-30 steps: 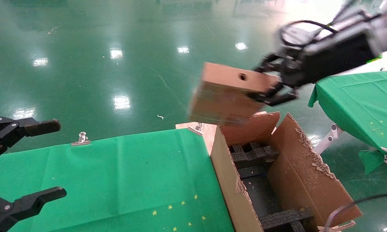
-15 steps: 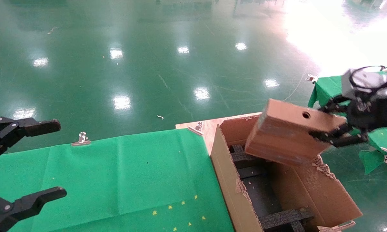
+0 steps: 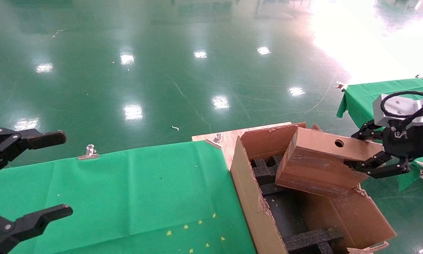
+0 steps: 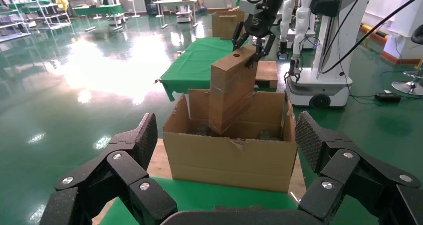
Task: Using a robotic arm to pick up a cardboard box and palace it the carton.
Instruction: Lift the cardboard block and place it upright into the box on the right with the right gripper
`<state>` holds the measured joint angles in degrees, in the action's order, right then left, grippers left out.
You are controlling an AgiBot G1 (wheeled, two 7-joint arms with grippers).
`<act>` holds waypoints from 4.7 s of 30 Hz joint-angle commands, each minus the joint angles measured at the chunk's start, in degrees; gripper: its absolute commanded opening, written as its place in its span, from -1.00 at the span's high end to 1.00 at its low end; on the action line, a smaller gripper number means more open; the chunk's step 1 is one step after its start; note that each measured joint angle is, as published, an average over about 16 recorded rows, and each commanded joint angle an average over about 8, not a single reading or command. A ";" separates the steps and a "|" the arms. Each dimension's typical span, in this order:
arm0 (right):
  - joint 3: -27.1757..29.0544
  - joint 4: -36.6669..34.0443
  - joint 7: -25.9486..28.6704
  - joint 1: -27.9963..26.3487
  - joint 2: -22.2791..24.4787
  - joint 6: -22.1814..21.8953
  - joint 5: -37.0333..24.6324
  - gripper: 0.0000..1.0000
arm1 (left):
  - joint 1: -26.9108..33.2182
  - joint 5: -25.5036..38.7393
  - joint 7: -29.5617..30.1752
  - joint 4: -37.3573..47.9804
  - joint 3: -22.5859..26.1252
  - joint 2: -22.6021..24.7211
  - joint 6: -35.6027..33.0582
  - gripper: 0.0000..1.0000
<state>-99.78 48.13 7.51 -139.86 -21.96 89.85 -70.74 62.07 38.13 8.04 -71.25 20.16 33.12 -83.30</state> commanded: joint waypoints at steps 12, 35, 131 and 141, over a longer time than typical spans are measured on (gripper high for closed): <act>-1.75 2.08 16.29 3.60 1.80 -8.68 -0.76 1.00 | 0.00 0.00 0.00 0.00 0.00 0.00 0.00 -1.00; -5.99 22.55 62.66 7.20 11.45 -25.27 -9.48 1.00 | -0.01 0.00 -0.01 0.02 0.00 -0.01 0.02 -1.00; -18.90 17.35 117.67 41.82 -10.82 -59.78 -41.36 1.00 | -0.01 -0.01 -0.02 0.03 0.02 -0.01 0.03 -1.00; -19.14 14.47 114.40 44.00 -12.29 -60.82 -36.36 -0.10 | -0.01 -0.02 -0.02 0.04 0.02 -0.02 0.04 -1.00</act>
<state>-118.91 62.89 122.28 -96.00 -34.12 29.13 -107.55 62.06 38.10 8.02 -71.21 20.18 33.10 -83.26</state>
